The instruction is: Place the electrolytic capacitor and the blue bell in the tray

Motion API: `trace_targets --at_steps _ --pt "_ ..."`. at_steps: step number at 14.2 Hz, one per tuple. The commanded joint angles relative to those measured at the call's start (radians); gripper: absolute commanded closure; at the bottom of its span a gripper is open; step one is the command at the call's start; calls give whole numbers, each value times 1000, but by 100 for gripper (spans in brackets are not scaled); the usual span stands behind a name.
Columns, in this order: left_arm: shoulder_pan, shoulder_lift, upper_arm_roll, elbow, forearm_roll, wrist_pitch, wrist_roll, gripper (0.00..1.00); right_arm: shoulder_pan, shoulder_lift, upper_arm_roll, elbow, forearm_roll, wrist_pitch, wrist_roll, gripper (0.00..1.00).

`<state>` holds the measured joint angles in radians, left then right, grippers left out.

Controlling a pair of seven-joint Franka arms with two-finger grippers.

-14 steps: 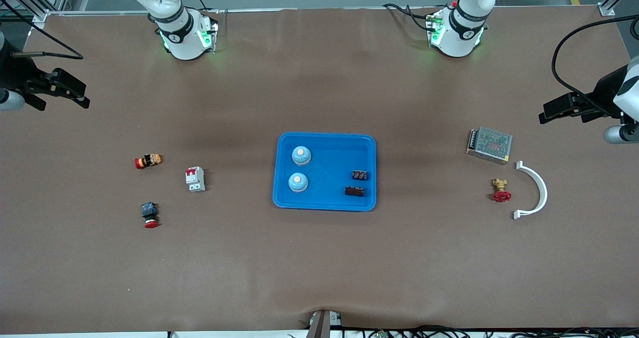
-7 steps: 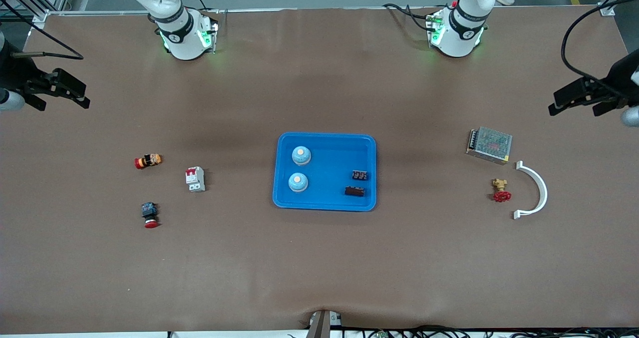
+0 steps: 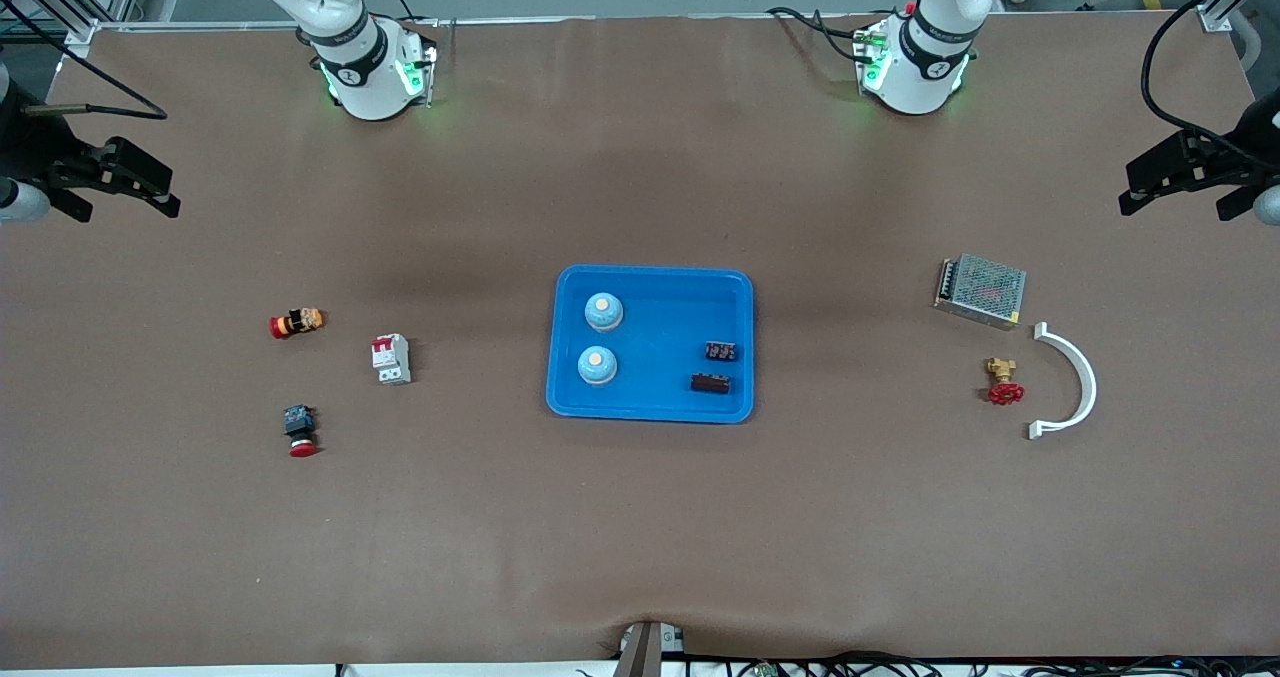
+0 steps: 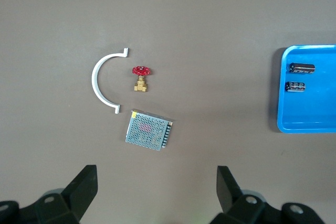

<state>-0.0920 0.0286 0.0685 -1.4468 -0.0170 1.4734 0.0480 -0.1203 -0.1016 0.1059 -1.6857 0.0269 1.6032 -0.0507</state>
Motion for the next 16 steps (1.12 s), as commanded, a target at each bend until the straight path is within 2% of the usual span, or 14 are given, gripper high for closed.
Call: trace_targets --at_steps 1,4,7,16 --pt "-5 -12 -7 -12 25 -16 0 0 -18 14 12 24 4 -14 2 0" --pt "-6 -13 -10 -12 26 -35 9 0 -18 14 12 24 4 -14 2 0" --pt "6 -16 -73 -12 25 -41 -2 0 -18 14 12 24 4 -14 0 0" --pt "6 -6 -65 -15 25 -68 -2 0 -18 16 12 24 5 -14 2 0"
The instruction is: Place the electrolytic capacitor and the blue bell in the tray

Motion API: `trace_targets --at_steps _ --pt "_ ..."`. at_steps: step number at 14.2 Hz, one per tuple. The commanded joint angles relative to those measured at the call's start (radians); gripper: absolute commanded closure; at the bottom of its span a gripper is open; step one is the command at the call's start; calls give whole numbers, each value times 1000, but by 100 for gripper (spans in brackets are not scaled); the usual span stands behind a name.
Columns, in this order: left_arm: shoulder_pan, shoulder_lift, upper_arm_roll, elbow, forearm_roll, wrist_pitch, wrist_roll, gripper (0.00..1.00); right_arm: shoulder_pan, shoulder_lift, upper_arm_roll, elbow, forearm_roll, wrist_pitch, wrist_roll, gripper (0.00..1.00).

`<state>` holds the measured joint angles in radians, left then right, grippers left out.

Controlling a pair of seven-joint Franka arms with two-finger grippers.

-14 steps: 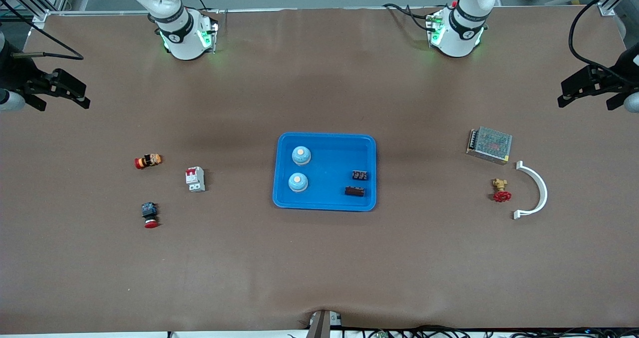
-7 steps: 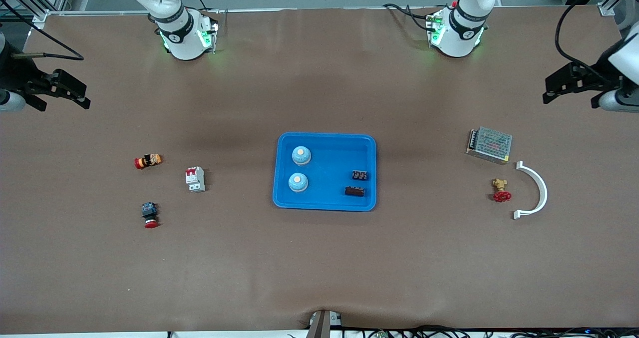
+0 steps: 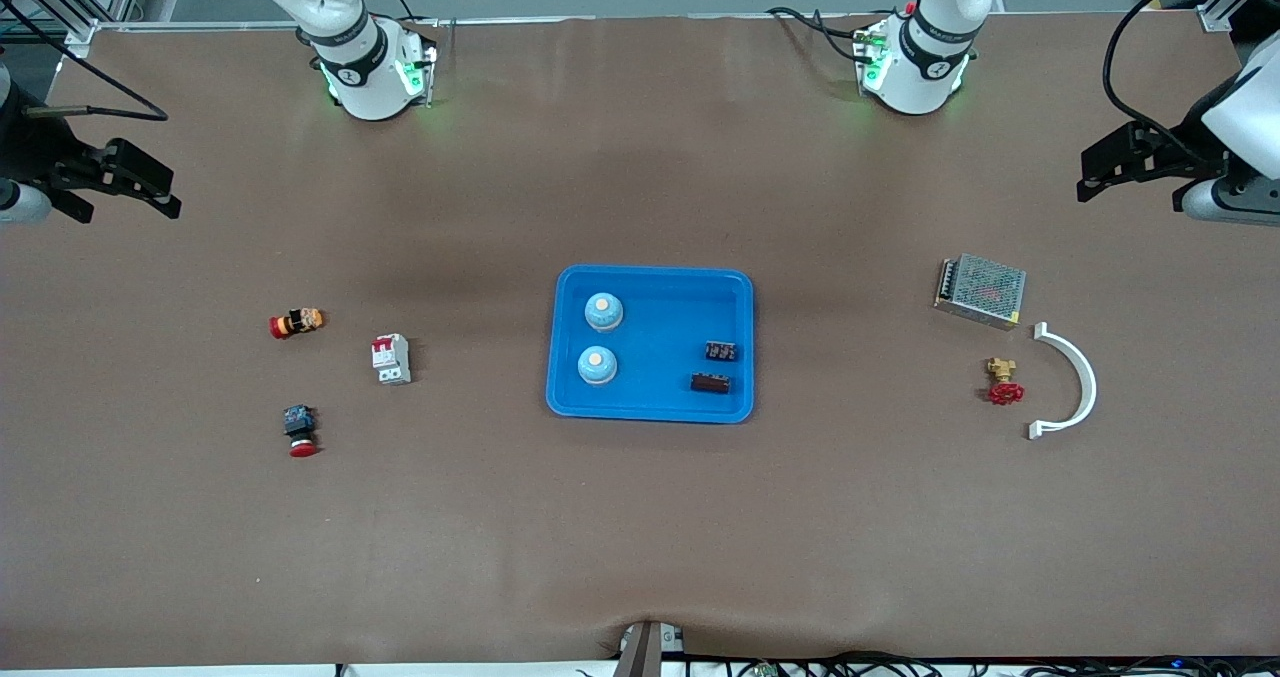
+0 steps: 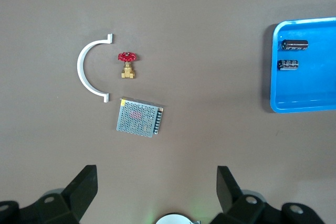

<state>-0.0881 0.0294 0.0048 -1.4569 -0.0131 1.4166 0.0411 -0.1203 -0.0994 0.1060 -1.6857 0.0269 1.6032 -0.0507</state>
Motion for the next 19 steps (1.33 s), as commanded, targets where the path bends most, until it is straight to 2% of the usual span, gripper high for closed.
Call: trace_targets --at_steps 1,10,13,19 --pt "4 -6 -2 -5 21 -11 5 0 -18 14 12 24 4 -14 2 0" --pt "11 -3 0 -5 25 -10 -41 0 -18 14 12 24 4 -14 2 0" --pt "4 -5 -8 -3 135 7 -26 0 -18 14 12 24 4 -14 2 0" --pt "10 -13 -8 0 130 39 -24 0 -18 14 12 24 4 -14 0 0"
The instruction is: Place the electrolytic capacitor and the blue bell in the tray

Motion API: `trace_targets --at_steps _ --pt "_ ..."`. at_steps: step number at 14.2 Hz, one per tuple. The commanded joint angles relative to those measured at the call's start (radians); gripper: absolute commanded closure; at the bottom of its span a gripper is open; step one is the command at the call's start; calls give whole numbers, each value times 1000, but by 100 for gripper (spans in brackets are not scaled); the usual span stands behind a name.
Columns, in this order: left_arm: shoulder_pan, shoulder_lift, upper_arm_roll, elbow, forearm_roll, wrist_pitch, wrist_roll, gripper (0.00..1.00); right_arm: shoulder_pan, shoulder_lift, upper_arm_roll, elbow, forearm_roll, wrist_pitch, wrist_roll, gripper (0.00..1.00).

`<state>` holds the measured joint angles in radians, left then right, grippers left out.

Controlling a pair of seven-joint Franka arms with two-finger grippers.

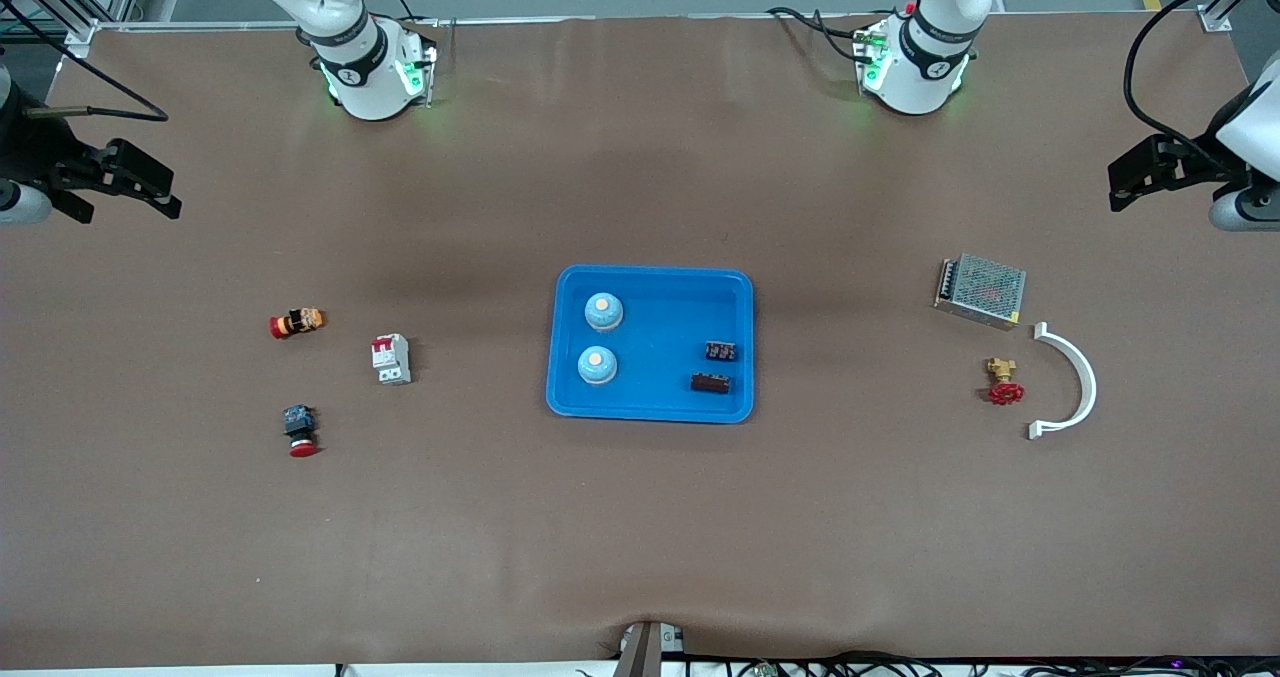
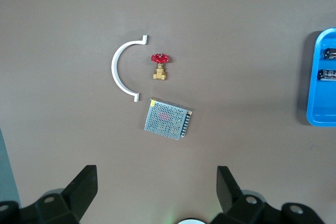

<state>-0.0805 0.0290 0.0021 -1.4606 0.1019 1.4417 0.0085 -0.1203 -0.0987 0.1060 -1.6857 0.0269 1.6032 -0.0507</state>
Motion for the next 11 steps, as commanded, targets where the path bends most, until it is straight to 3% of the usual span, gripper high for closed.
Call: trace_targets --at_steps 1,11 --pt "2 -15 -8 3 12 23 13 0 -18 13 12 24 4 -14 0 0" --pt "-8 -14 -8 3 -36 26 21 0 -18 13 12 24 5 -14 2 0"
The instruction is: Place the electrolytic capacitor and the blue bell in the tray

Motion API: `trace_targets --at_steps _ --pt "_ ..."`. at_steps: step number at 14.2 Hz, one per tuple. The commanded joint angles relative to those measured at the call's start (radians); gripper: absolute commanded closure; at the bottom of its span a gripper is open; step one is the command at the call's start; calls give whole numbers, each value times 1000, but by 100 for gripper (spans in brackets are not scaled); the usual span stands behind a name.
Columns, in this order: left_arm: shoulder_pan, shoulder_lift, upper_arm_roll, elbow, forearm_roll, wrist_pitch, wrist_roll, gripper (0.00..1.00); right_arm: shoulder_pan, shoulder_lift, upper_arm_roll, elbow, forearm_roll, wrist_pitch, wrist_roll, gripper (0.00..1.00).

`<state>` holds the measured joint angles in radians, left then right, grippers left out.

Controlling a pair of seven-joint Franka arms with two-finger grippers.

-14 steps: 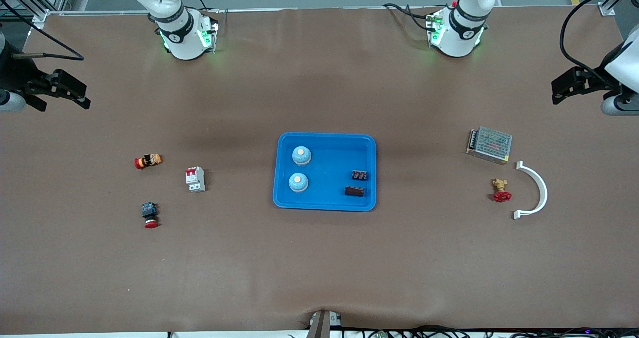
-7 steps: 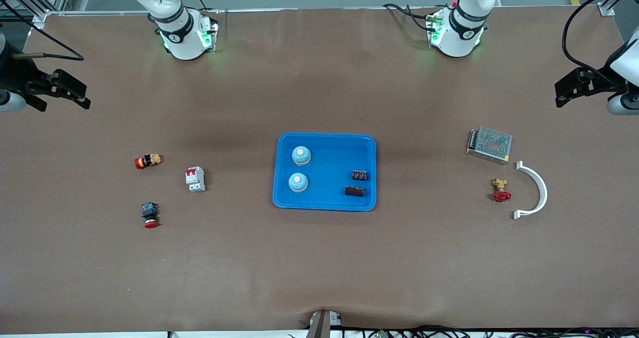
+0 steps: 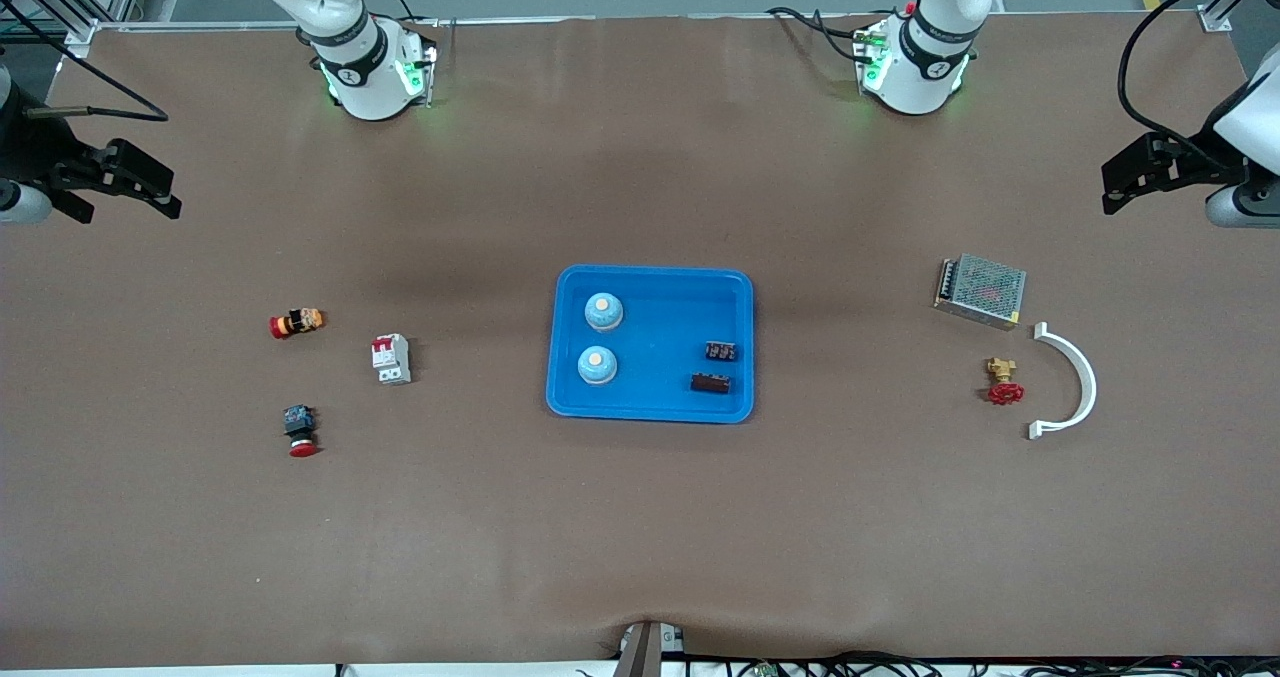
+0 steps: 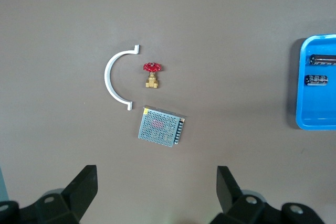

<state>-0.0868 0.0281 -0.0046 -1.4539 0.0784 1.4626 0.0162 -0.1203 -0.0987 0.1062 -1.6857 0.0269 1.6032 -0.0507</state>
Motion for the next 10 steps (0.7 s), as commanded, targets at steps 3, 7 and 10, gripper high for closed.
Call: trace_targets --at_steps 3,7,10 --pt "-2 -13 -2 -3 -12 5 13 0 -18 13 12 24 5 -14 0 0" --pt "-1 -13 0 -3 -12 4 13 0 -18 14 12 24 5 -14 0 0" --pt "-1 -13 0 -3 -12 4 11 0 -13 20 12 24 5 -14 0 0"
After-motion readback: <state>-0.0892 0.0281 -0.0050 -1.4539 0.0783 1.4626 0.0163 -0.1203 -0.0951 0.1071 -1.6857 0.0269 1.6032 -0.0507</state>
